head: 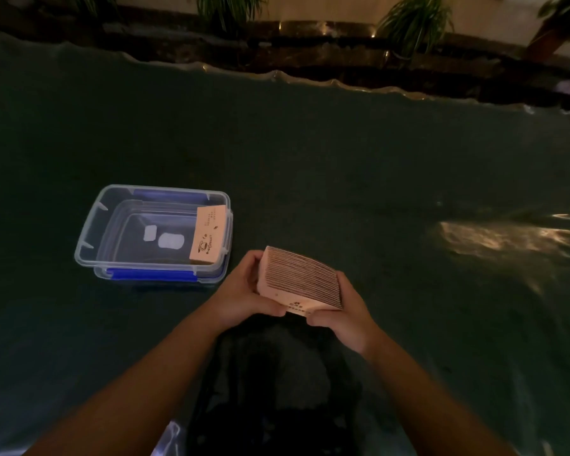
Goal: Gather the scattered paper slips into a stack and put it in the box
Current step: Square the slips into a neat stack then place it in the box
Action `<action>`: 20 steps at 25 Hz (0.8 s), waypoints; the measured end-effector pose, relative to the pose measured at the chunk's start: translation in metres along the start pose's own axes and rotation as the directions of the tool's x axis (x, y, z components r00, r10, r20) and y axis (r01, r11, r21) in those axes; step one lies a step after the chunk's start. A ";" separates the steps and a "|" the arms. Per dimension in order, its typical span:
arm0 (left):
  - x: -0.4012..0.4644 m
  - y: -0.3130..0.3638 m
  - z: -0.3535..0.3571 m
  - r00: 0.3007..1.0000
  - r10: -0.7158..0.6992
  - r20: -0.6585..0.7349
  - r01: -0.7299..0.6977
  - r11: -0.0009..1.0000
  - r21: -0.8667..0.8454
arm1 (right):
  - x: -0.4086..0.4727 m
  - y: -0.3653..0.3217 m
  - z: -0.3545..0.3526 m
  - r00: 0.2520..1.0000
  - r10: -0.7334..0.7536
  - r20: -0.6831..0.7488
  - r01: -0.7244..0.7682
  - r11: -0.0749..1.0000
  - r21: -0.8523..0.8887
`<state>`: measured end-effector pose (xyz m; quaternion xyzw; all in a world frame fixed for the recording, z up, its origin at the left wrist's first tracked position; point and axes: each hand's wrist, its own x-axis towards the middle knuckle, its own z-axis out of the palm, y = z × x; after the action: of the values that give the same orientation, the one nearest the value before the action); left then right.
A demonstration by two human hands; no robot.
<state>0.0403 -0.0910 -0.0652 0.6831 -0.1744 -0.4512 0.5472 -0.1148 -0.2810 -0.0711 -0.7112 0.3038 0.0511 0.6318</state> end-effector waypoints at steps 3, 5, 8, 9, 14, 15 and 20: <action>-0.004 0.018 -0.004 0.999 0.030 0.029 -0.021 0.959 -0.282 | -0.004 -0.029 0.004 0.998 0.023 0.058 -0.030 0.992 0.124; -0.007 0.030 -0.011 0.997 0.057 0.050 -0.030 0.901 -0.432 | -0.006 -0.049 0.008 0.994 0.020 0.109 -0.036 0.988 0.147; -0.014 0.048 -0.031 0.995 0.089 0.040 -0.055 0.849 -0.526 | -0.005 -0.081 0.019 0.990 -0.025 0.137 0.007 0.992 0.130; -0.016 0.052 -0.039 0.996 0.082 0.028 -0.056 0.851 -0.522 | -0.004 -0.094 0.024 0.990 -0.049 0.132 0.034 0.993 0.112; -0.031 0.072 -0.090 0.996 -0.008 -0.085 -0.032 0.889 -0.457 | 0.014 -0.160 0.075 0.983 -0.113 0.145 0.114 0.993 -0.001; -0.034 0.073 -0.100 0.991 -0.026 -0.129 -0.038 0.884 -0.466 | 0.018 -0.169 0.089 0.986 -0.096 0.136 0.095 0.995 0.013; -0.040 0.068 -0.159 0.968 -0.096 -0.231 -0.026 0.880 -0.474 | 0.053 -0.194 0.156 0.988 0.088 0.130 -0.108 0.983 0.152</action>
<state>0.1643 0.0088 0.0123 0.5825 0.0230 -0.4012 0.7065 0.0726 -0.1517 0.0422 -0.6385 0.3023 0.1015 0.7005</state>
